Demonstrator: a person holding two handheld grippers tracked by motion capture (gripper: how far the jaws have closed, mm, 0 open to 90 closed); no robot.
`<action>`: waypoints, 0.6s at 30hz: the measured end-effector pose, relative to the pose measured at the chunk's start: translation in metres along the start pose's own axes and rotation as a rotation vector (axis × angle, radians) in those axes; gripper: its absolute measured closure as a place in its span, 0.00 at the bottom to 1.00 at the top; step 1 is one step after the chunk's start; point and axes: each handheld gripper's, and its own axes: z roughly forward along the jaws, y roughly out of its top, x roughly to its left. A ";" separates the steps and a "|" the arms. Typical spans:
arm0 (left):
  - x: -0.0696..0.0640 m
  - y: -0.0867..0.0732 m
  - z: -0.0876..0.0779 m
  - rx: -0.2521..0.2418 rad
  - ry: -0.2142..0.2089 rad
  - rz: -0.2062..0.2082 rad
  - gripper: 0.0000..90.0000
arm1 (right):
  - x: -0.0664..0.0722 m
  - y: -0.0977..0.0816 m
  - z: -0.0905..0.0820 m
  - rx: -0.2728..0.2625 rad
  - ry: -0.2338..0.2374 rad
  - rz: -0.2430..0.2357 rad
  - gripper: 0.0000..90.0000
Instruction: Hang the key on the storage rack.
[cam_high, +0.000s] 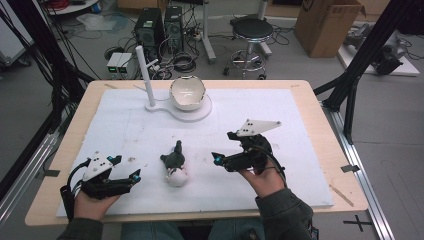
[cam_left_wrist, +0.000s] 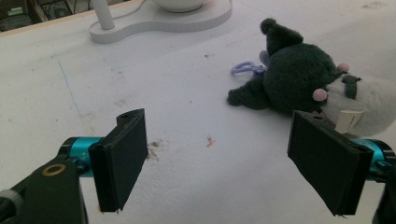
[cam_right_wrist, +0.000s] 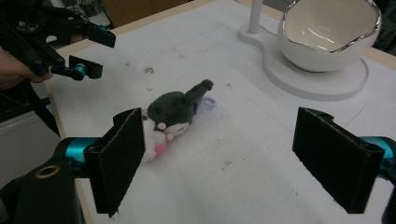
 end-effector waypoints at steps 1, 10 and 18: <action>0.000 0.000 0.000 0.001 0.001 0.002 0.23 | 0.001 0.001 0.002 0.006 0.002 0.005 0.19; 0.001 0.000 -0.001 -0.006 0.005 -0.002 0.23 | 0.007 0.014 0.025 0.057 0.029 -0.001 0.19; 0.001 0.000 -0.001 -0.006 0.006 0.000 0.23 | 0.008 0.018 0.039 0.083 0.035 0.012 0.19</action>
